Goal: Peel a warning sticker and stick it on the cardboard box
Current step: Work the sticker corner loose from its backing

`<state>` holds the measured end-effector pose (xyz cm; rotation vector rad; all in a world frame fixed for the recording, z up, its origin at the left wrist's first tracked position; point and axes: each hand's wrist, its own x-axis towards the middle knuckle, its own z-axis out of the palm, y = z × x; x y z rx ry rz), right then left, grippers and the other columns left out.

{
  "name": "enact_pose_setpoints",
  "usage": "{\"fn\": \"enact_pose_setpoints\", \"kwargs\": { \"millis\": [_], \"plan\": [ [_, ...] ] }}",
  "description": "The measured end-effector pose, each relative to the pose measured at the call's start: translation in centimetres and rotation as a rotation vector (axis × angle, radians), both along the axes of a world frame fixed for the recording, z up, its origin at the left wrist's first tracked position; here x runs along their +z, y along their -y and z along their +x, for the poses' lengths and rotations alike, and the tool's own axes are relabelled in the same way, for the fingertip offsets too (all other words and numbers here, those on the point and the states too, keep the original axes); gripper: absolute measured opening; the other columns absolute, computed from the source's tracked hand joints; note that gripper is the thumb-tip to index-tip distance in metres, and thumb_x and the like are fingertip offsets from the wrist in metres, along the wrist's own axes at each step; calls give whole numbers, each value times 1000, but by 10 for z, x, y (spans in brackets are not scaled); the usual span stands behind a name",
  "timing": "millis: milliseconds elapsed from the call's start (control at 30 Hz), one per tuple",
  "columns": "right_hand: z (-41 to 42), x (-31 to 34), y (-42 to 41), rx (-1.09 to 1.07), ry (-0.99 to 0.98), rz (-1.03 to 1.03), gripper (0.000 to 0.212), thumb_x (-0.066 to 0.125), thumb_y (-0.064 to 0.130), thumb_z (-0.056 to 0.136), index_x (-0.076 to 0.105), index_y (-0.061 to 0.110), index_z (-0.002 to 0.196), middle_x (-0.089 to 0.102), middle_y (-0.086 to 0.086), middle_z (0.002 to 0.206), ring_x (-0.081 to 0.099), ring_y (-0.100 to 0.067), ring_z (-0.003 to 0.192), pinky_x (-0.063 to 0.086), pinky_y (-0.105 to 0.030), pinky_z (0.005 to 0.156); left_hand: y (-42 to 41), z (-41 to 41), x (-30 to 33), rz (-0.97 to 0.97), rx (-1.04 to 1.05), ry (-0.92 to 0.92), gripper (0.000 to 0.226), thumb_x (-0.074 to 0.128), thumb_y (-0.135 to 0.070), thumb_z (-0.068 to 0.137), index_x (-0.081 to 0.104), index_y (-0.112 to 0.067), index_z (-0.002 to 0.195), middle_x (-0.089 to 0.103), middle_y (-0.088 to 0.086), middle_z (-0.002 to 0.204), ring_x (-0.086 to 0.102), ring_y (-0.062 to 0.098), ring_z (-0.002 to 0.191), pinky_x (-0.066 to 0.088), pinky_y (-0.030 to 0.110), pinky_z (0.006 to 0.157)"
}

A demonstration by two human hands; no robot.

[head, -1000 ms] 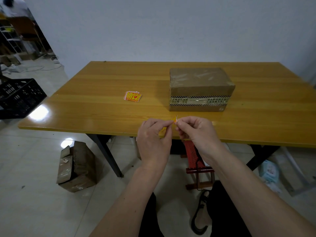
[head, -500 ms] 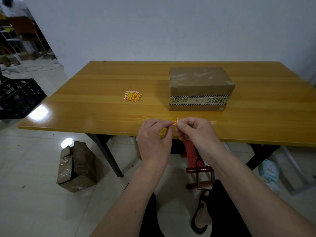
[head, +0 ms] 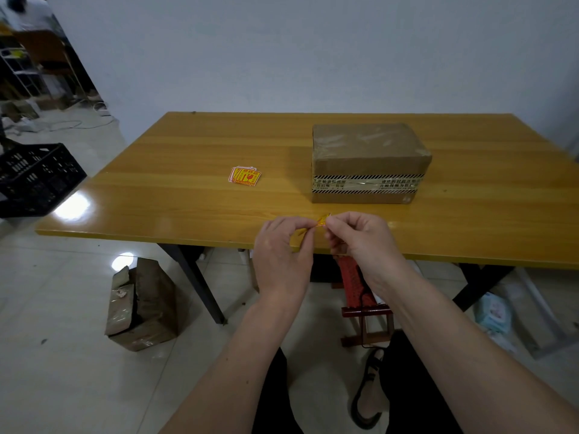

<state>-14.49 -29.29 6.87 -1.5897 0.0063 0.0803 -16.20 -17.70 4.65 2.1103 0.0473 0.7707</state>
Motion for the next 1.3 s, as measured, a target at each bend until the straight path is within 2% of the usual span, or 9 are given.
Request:
{"fn": "enact_pose_setpoints", "kwargs": {
  "millis": [133, 267, 467, 600, 700, 833, 933, 1133, 1300],
  "plan": [
    [3, 1, 1, -32, -49, 53, 24, 52, 12, 93, 61, 12, 71, 59, -4, 67, 54, -15, 61, 47, -27, 58, -3, -1, 0, -39, 15, -35, 7, 72, -17, 78, 71, -24, 81, 68, -12, 84, 60, 8, 86, 45, 25, 80],
    [3, 2, 1, -11, -119, 200, 27, 48, 11, 95, 57, 12, 70, 56, -5, 65, 52, -15, 58, 45, -26, 55, -4, 0, 1, -35, -4, -52, 11, 72, -17, 78, 71, -25, 86, 68, -12, 88, 59, 9, 91, 44, 25, 82],
    [4, 0, 1, -57, -147, 236, 21, 56, 14, 91, 60, 12, 71, 58, -3, 63, 53, -14, 58, 46, -25, 54, -6, 0, 1, -51, -3, -26, 8, 72, -18, 78, 70, -25, 80, 58, -23, 79, 58, 5, 87, 41, 14, 75],
    [1, -2, -4, -53, -138, 137, 19, 68, 22, 83, 63, 11, 69, 58, -2, 61, 54, -12, 56, 47, -25, 54, -5, 0, -3, 80, -12, 121, 9, 76, -14, 73, 72, -21, 76, 64, -16, 75, 54, 6, 81, 49, 35, 72],
    [1, -4, -7, -65, -121, 124, 21, 68, 18, 83, 64, 11, 64, 58, -1, 56, 52, -12, 53, 46, -23, 51, -5, 0, -7, 111, -26, 143, 10, 76, -13, 72, 72, -20, 78, 71, -8, 77, 57, 12, 81, 51, 41, 72],
    [1, -2, -4, -35, -123, 114, 23, 65, 14, 85, 63, 11, 62, 57, -2, 56, 51, -12, 52, 44, -23, 50, -8, 2, -9, 88, -21, 95, 18, 76, -10, 72, 72, -20, 86, 72, -6, 84, 56, 10, 87, 52, 43, 76],
    [0, 0, -2, -22, -130, 114, 22, 65, 14, 85, 63, 10, 64, 57, -2, 56, 51, -12, 53, 45, -23, 51, -11, 1, -9, 83, -22, 85, 15, 76, -11, 72, 73, -21, 83, 72, -7, 82, 59, 14, 85, 52, 45, 75],
    [0, 0, -2, -32, -137, 158, 20, 69, 17, 82, 65, 11, 64, 59, -2, 58, 52, -11, 52, 46, -23, 52, -12, 3, -10, 135, -1, 159, 9, 73, -15, 73, 73, -22, 79, 72, -6, 78, 57, 13, 79, 52, 41, 71],
    [-1, 0, -2, 1, -132, 147, 15, 70, 12, 81, 66, 8, 68, 58, -3, 58, 52, -10, 52, 46, -20, 49, -12, 4, -12, 134, 22, 193, 8, 67, -16, 75, 72, -21, 77, 67, -2, 74, 57, 19, 74, 48, 36, 67]
  ]
}}
